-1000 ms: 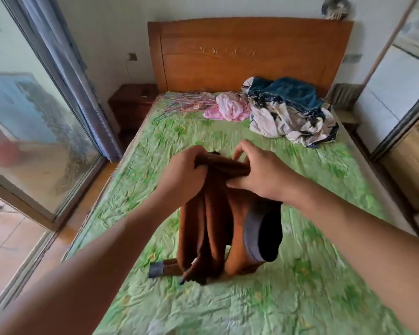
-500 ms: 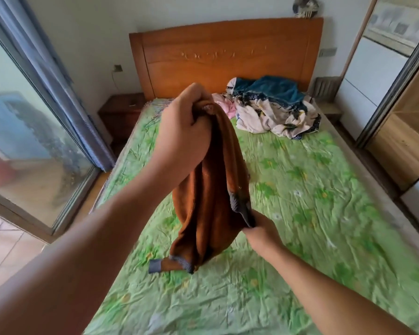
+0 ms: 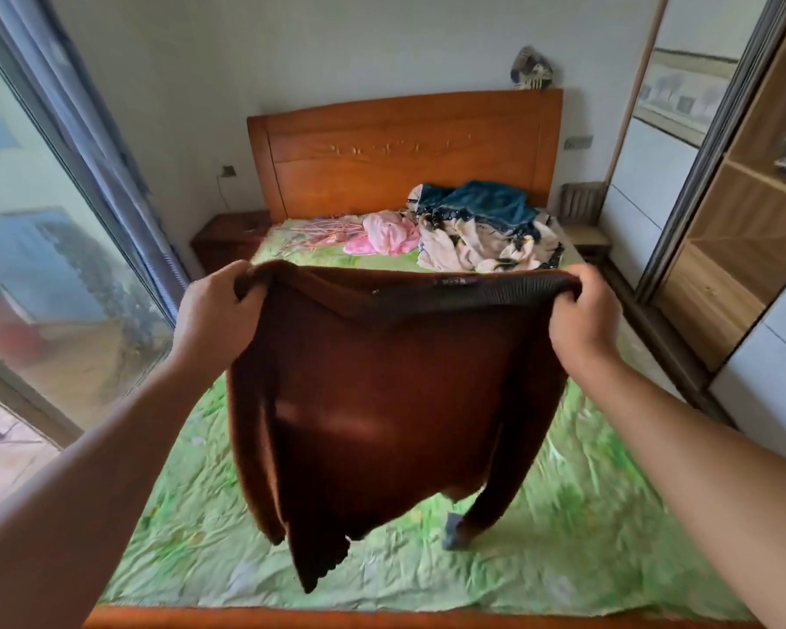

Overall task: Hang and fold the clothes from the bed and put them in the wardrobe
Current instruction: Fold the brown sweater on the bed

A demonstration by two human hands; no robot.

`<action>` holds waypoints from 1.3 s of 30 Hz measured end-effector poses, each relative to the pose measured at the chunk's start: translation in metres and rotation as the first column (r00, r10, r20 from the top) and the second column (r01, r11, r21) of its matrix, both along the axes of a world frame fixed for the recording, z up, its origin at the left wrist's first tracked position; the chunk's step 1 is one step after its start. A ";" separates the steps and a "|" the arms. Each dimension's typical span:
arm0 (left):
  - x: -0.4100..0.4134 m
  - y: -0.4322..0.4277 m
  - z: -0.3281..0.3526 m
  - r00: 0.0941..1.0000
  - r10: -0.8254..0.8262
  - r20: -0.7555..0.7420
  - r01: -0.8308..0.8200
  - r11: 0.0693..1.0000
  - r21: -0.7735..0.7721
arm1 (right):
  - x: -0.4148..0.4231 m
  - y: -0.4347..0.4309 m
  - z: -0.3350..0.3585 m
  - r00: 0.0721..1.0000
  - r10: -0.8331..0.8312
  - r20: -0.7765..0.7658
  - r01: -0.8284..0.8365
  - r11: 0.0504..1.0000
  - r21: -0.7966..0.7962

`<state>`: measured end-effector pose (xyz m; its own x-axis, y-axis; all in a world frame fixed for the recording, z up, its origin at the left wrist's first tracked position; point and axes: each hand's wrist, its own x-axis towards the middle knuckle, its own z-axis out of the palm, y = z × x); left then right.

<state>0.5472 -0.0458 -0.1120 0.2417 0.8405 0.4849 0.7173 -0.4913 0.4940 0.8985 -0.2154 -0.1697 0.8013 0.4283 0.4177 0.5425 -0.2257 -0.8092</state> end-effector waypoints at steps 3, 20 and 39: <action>0.005 -0.026 -0.008 0.993 -0.026 0.113 0.031 0.999 -0.042 | 0.004 -0.025 0.028 0.987 0.024 0.161 -0.027 1.000 0.017; 0.080 -0.035 -0.049 0.998 -0.050 0.048 0.046 0.995 0.092 | 0.119 -0.045 0.033 0.712 0.184 0.677 0.010 0.962 -0.272; 0.206 0.164 -0.253 0.913 -0.294 -0.283 0.192 0.921 -0.338 | 0.253 0.137 -0.183 0.841 0.490 0.230 -0.214 0.691 -0.691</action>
<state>0.7531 0.1180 -0.3653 0.5566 0.8266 0.0829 0.7386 -0.5381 0.4062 1.1518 -0.0789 -0.3528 0.3746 0.9106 0.1743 0.9067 -0.3205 -0.2743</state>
